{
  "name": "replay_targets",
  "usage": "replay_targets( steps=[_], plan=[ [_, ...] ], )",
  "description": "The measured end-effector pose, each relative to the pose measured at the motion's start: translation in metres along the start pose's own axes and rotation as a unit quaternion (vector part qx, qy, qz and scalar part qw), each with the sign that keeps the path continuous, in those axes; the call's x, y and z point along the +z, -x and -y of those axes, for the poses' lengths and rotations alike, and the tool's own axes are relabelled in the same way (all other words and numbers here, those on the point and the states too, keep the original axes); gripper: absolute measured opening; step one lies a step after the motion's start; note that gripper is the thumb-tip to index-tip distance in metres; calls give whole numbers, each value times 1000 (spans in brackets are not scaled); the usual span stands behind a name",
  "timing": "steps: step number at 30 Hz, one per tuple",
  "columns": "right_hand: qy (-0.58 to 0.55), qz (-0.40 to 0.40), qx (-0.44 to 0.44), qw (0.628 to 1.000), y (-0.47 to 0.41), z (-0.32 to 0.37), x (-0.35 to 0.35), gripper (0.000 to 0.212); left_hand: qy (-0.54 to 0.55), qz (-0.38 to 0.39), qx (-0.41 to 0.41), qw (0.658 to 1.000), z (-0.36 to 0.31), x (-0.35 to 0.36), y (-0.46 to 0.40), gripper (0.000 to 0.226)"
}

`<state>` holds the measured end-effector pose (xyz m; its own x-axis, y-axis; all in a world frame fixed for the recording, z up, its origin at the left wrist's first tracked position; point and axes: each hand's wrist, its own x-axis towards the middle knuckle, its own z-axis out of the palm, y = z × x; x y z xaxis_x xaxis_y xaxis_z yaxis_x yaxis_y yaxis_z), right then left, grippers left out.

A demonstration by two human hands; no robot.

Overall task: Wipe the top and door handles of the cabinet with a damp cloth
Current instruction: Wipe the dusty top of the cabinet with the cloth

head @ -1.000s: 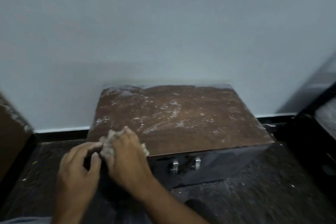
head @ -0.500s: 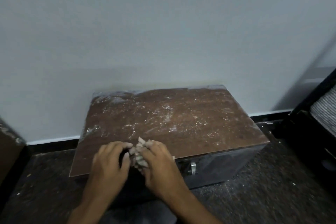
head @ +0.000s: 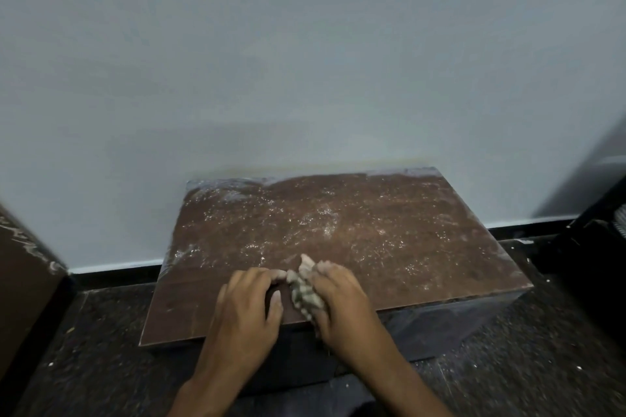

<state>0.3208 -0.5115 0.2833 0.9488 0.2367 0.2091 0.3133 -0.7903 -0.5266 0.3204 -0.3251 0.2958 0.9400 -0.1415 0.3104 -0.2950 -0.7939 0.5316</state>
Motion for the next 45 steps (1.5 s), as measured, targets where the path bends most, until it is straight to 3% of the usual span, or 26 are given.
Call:
replay_targets(
  steps=[6, 13, 20, 27, 31, 34, 42, 45],
  plan=[
    [77, -34, 94, 992, -62, -14, -17, 48, -14, 9, -5, 1000, -4, 0, -7, 24],
    [18, 16, -4, 1000, -2, -7, -5, 50, -14, 10, -7, 1000, -8, 5, -13, 27],
    [64, -58, 84, 993, -74, -15, -14, 45, -10, 3, -3, 1000, -8, 0, -7, 25],
    [2, 34, -60, 998, -1, 8, 14, 58, 30, -18, -25, 999, 0, 0, -6, 41],
    [-16, -10, 3, 1000, -51, -8, -2, 41, 17, -9, -18, 1000, 1, -2, -6, 39],
    [22, -30, 50, 998, -100, -18, -14, 40, -1, -10, -11, 1000, 1, -8, -11, 33],
    [16, 0, -45, 999, -50, 4, 15, 50, -34, -9, -13, 999, 15, -9, -29, 28],
    [19, -16, -12, 1000, -78, -2, 7, 45, -34, -13, -9, 999, 16, -7, -32, 28]
  ],
)
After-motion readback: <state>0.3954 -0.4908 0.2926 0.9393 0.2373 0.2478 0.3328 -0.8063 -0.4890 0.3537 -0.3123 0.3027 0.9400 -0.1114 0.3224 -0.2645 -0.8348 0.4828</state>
